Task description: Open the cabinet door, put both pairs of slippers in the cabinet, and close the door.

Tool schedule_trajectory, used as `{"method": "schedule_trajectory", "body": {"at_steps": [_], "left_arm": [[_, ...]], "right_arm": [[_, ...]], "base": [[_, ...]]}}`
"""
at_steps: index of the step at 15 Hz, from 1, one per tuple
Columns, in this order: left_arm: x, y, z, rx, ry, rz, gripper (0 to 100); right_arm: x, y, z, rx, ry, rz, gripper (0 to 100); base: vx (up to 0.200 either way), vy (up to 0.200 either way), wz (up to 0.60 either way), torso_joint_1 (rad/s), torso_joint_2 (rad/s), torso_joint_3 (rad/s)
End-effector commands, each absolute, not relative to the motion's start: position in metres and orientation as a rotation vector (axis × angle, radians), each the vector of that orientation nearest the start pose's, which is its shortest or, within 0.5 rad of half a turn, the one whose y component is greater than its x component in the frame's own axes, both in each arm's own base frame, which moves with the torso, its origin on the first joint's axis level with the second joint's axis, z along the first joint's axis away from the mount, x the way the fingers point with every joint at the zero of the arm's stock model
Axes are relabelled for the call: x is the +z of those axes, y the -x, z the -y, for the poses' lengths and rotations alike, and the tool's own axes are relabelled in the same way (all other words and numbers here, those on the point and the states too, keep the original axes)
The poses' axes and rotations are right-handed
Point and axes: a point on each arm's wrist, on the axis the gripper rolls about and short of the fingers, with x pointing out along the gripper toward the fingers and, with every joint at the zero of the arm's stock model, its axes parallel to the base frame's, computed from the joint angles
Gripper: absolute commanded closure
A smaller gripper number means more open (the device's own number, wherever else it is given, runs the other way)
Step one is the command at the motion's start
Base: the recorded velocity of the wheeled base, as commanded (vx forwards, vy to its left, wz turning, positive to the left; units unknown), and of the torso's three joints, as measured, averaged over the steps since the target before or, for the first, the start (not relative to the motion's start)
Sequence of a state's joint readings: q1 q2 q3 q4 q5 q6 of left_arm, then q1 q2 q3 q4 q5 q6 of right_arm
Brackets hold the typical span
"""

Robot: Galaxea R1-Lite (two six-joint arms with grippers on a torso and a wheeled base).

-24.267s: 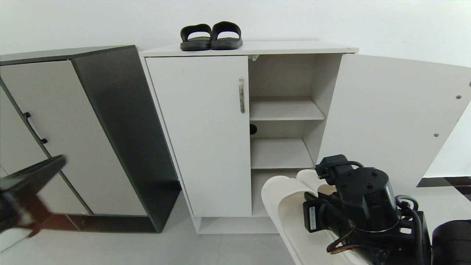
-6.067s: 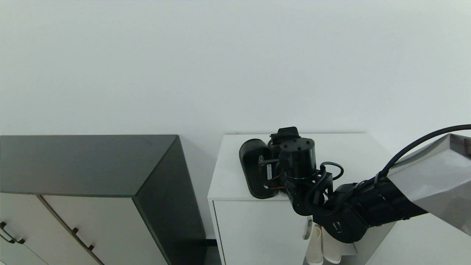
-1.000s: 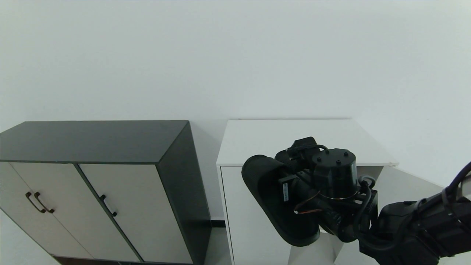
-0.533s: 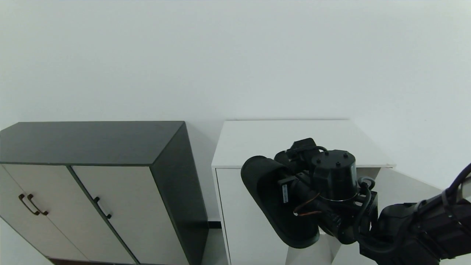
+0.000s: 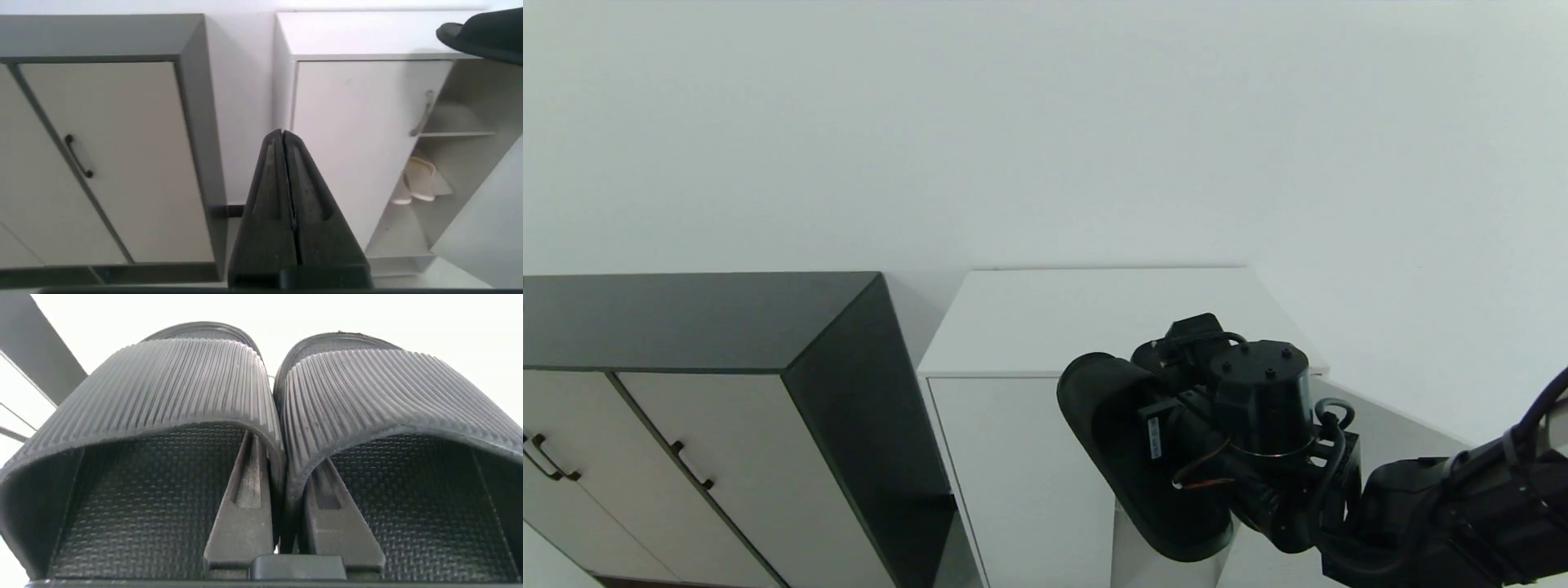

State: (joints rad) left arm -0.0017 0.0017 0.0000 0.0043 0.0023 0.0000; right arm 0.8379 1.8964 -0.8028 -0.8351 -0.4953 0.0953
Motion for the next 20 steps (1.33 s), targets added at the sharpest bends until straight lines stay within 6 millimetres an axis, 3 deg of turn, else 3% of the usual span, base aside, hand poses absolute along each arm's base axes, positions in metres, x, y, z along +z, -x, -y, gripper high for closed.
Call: {"method": "schedule_trajectory", "body": {"at_steps": [1,6,20], "left_arm": [[0.075,0.023,0.000,0.002,0.000,-0.006,100],[0.075,0.023,0.000,0.002,0.000,-0.006,100],[0.075,0.023,0.000,0.002,0.000,-0.006,100]], "right_arm": [[0.138,-0.235,-0.245,0.324,0.067,-0.218,100],[0.139,-0.232,-0.246,0.330,0.067,-0.217,100],[0.138,-0.225,-0.239,0.345,0.104,-0.149,100]], "base": [[0.000,-0.200,0.00,0.002,0.00,0.002],[0.000,-0.200,0.00,0.000,0.00,0.005],[0.000,0.000,0.00,0.000,0.00,0.000]]}}
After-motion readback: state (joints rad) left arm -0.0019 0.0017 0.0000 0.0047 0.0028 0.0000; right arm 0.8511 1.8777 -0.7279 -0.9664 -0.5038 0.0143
